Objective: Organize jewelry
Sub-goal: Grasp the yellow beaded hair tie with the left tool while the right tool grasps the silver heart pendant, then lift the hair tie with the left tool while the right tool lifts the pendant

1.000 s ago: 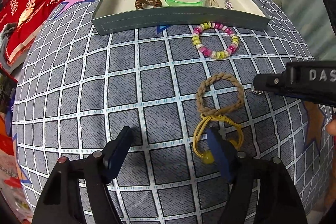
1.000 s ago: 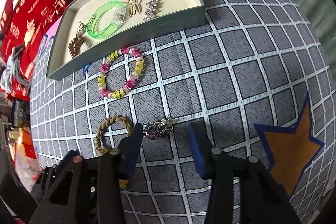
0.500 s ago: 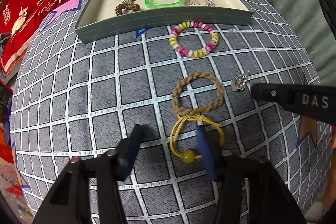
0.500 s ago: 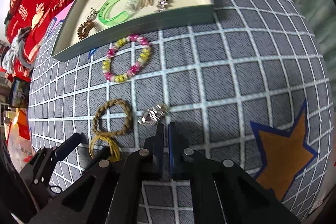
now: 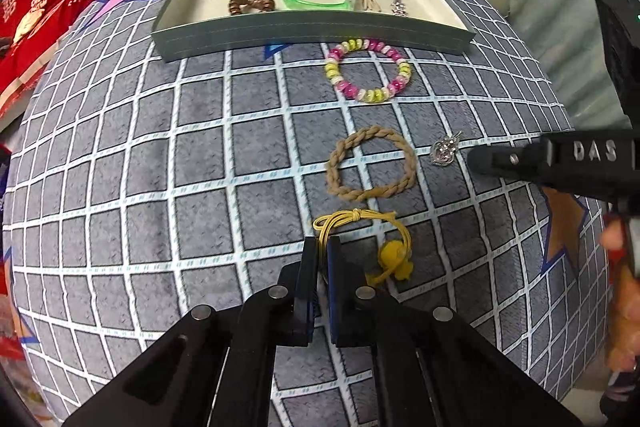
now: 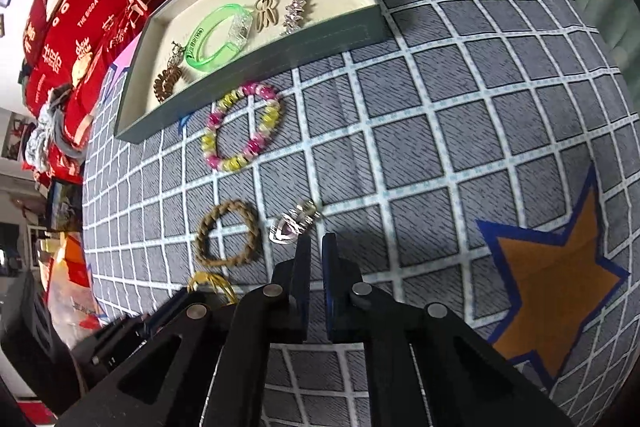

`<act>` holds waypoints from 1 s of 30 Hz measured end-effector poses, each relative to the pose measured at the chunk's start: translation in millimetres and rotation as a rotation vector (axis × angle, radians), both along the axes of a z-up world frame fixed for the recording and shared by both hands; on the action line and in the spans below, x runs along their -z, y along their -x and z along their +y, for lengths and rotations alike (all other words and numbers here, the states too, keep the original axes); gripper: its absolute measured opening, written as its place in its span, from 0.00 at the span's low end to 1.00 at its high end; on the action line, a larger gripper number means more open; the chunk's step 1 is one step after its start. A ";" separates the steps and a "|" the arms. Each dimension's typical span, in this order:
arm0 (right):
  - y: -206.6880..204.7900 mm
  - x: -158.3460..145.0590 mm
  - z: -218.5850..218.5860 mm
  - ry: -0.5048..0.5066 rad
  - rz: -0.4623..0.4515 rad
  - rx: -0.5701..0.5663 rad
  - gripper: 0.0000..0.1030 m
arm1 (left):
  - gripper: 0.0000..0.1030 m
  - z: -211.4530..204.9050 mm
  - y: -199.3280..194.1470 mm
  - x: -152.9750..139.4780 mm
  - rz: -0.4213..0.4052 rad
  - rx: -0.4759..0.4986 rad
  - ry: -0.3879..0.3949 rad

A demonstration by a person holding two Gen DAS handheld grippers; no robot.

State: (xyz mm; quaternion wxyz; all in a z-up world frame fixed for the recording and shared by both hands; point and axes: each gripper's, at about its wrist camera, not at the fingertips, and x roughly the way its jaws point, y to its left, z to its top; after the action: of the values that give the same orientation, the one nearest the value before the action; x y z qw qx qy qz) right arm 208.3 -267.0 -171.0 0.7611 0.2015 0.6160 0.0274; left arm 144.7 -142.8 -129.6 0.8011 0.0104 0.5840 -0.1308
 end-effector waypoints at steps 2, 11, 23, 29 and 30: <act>-1.9 -1.2 6.1 0.004 -0.010 0.006 0.34 | 0.14 5.1 4.1 -2.8 -0.003 -0.008 0.000; -10.9 3.7 22.2 0.109 0.010 0.006 0.22 | 0.14 20.2 13.1 -11.2 -0.011 -0.036 -0.002; 11.7 -5.8 5.1 0.078 -0.010 -0.024 0.03 | 0.14 31.5 20.2 -23.9 -0.022 -0.052 0.026; 19.9 -7.5 -1.3 0.017 -0.016 -0.037 0.05 | 0.15 33.6 19.1 -26.6 -0.056 -0.072 -0.057; 18.0 -6.8 0.2 0.021 -0.013 -0.032 0.07 | 0.15 34.1 19.1 -26.9 -0.057 -0.075 -0.066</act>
State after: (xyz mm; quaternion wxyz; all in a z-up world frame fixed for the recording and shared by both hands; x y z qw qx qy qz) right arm 190.2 -266.8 -164.3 0.7666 0.1832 0.6145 0.0343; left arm 125.7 -108.6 -102.7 0.8210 0.0187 0.5648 -0.0810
